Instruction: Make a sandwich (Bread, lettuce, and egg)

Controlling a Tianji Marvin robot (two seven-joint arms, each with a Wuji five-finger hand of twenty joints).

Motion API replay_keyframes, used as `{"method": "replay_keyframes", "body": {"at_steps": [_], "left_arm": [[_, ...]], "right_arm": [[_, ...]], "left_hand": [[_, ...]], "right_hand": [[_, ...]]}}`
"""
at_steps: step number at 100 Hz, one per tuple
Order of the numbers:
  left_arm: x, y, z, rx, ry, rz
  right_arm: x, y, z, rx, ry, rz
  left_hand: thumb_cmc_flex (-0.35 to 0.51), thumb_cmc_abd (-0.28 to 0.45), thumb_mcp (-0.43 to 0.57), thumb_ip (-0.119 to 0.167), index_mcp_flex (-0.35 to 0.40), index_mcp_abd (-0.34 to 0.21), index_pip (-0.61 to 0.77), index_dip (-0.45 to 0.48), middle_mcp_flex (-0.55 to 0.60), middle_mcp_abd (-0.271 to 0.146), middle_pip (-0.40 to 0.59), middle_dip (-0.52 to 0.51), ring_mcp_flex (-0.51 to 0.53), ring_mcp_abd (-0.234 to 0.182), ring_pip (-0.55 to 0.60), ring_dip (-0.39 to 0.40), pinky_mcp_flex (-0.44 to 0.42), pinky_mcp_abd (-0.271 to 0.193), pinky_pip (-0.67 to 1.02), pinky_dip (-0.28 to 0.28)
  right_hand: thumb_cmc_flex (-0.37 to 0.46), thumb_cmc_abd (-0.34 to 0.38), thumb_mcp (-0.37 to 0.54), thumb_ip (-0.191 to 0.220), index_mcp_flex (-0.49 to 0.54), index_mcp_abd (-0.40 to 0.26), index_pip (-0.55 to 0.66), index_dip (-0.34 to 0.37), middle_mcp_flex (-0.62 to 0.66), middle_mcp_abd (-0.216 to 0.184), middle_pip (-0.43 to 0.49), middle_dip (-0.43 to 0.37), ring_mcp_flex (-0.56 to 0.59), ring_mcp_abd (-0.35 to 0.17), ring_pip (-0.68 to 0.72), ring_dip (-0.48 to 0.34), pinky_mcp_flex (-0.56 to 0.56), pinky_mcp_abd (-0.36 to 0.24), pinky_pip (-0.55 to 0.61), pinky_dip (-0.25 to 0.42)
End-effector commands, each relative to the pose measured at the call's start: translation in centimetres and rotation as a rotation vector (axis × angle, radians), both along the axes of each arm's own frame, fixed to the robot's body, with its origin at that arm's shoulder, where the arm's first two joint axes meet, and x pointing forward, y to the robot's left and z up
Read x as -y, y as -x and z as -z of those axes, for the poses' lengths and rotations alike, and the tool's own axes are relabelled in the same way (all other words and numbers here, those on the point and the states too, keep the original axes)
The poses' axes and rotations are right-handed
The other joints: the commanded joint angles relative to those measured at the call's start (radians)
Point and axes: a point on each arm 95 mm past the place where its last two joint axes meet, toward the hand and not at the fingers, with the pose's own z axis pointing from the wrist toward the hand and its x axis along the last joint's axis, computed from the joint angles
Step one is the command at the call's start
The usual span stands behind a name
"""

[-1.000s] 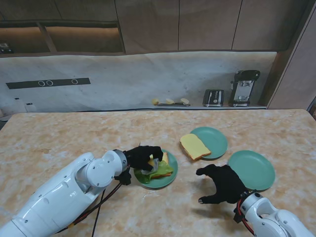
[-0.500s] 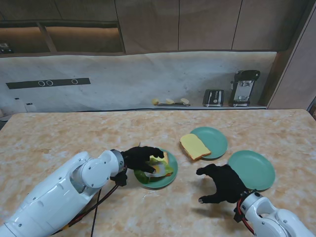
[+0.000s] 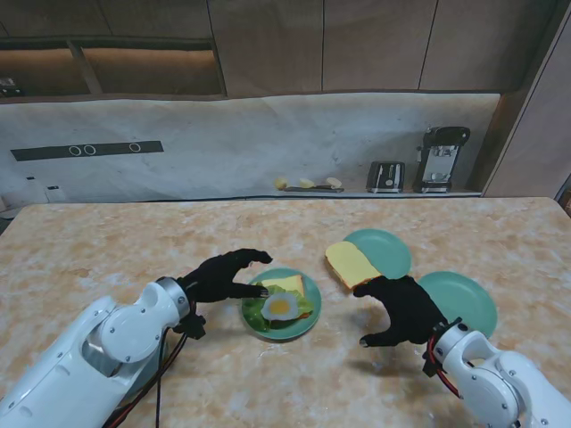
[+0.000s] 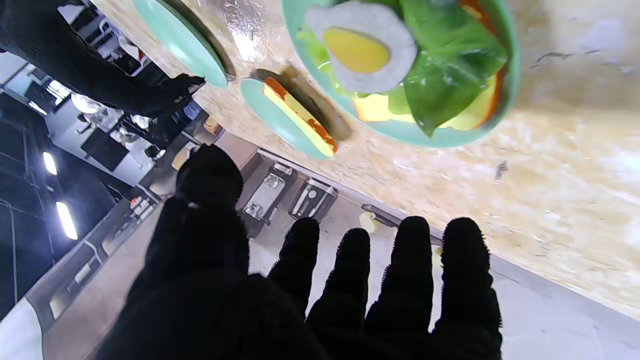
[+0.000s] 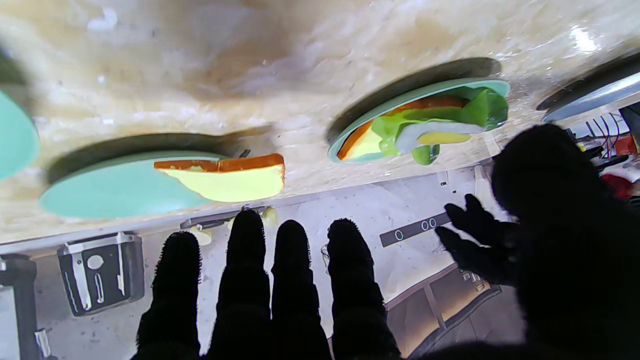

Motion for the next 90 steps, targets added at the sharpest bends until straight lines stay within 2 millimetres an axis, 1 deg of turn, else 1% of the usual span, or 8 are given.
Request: {"method": "replay_keyframes", "body": {"at_steps": [1,14,21,38,58,70,82,90], "left_arm": [[-0.4,1.0,1.0,-0.046,-0.012,0.013],[-1.5,2.3,1.5,-0.027,-0.007,-0.028],[-2.1,2.8,1.7,-0.012,-0.005,-0.05],[-3.5,4.2,2.1,-0.005,-0.032,-0.103],[-4.3,5.8,2.7,0.004,-0.045,-0.144],[-4.4,6.7,2.9,0.008,-0.053,-0.144],[-4.4,7.5,3.1,-0.004,-0.053,-0.145],[-4.3,7.9,3.1,0.001,-0.051,-0.144]], "right_arm": [[0.1,-0.8,-0.3,0.002,0.024,-0.01],[0.4,-2.4,-0.5,0.016,0.061,-0.008],[0.6,-3.2,-0.7,0.023,0.088,-0.011],[0.5,-4.7,-0.5,0.023,0.128,-0.008],[0.0,-6.4,0.1,0.012,0.181,-0.018],[-0.5,-7.3,0.3,0.019,0.211,-0.024],[-0.8,-8.2,0.8,0.016,0.244,-0.024],[-1.0,-8.7,1.0,0.031,0.263,-0.024]], "left_hand": [[-0.032,0.029,-0.018,-0.014,-0.016,-0.016,-0.018,-0.003,-0.012,-0.004,-0.017,-0.026,-0.006,-0.018,-0.033,-0.039,-0.02,0.003,-0.025,-0.038],[-0.027,0.027,-0.015,-0.014,-0.024,-0.01,-0.016,-0.004,-0.02,0.003,-0.03,-0.051,-0.013,-0.017,-0.047,-0.062,-0.025,0.005,-0.043,-0.061],[-0.026,0.023,-0.017,-0.015,-0.012,0.002,-0.021,-0.013,-0.003,0.007,-0.035,-0.067,-0.006,-0.015,-0.051,-0.075,-0.023,0.005,-0.05,-0.073],[-0.021,0.021,-0.017,-0.016,0.027,0.028,-0.055,-0.049,0.004,0.003,-0.035,-0.089,-0.017,-0.019,-0.061,-0.098,-0.047,0.011,-0.076,-0.104],[-0.016,0.021,-0.017,-0.016,0.04,0.026,-0.057,-0.053,0.009,-0.003,-0.023,-0.081,-0.014,-0.022,-0.055,-0.095,-0.05,0.017,-0.075,-0.102],[-0.016,0.02,-0.017,-0.017,0.046,0.024,-0.052,-0.05,0.012,-0.003,-0.022,-0.078,-0.008,-0.021,-0.053,-0.093,-0.048,0.018,-0.074,-0.101],[-0.011,0.021,-0.016,-0.017,0.043,0.026,-0.049,-0.047,0.014,-0.002,-0.022,-0.076,-0.008,-0.021,-0.051,-0.091,-0.051,0.021,-0.071,-0.096],[-0.008,0.021,-0.016,-0.017,0.046,0.028,-0.046,-0.044,0.014,-0.002,-0.022,-0.074,-0.008,-0.02,-0.05,-0.089,-0.051,0.021,-0.068,-0.092]], "right_hand": [[0.01,0.004,-0.007,0.028,-0.009,-0.002,0.004,-0.002,-0.002,-0.01,-0.011,-0.745,-0.021,-0.011,-0.019,0.011,0.0,-0.012,-0.019,-0.006],[0.026,0.003,-0.012,0.027,-0.014,-0.001,0.007,-0.001,-0.013,-0.008,-0.01,-0.744,-0.024,-0.01,-0.017,0.01,0.01,-0.016,-0.021,-0.012],[0.038,0.004,-0.024,0.027,-0.017,0.005,0.01,0.0,-0.017,-0.004,-0.003,-0.743,-0.016,-0.005,0.031,0.035,0.043,-0.034,0.027,0.002],[0.059,0.003,-0.036,0.022,-0.034,0.025,0.006,-0.003,-0.052,-0.002,-0.002,-0.744,-0.052,-0.007,0.023,0.031,0.005,-0.04,0.059,0.004],[0.059,0.005,-0.044,0.02,-0.088,0.042,-0.037,-0.028,-0.112,-0.002,-0.013,-0.753,-0.114,-0.012,0.003,0.022,-0.052,-0.05,0.091,0.02],[0.06,0.006,-0.047,0.019,-0.117,0.043,-0.044,-0.041,-0.112,-0.004,-0.062,-0.779,-0.149,-0.018,0.001,0.021,-0.081,-0.055,0.077,0.017],[0.06,0.006,-0.047,0.018,-0.132,0.035,-0.046,-0.056,-0.11,-0.005,-0.102,-0.795,-0.18,-0.022,0.013,0.027,-0.107,-0.09,0.154,0.082],[0.063,0.005,-0.047,0.018,-0.15,0.032,-0.048,-0.061,-0.112,-0.004,-0.127,-0.806,-0.204,-0.024,0.013,0.027,-0.112,-0.095,0.166,0.096]]}}
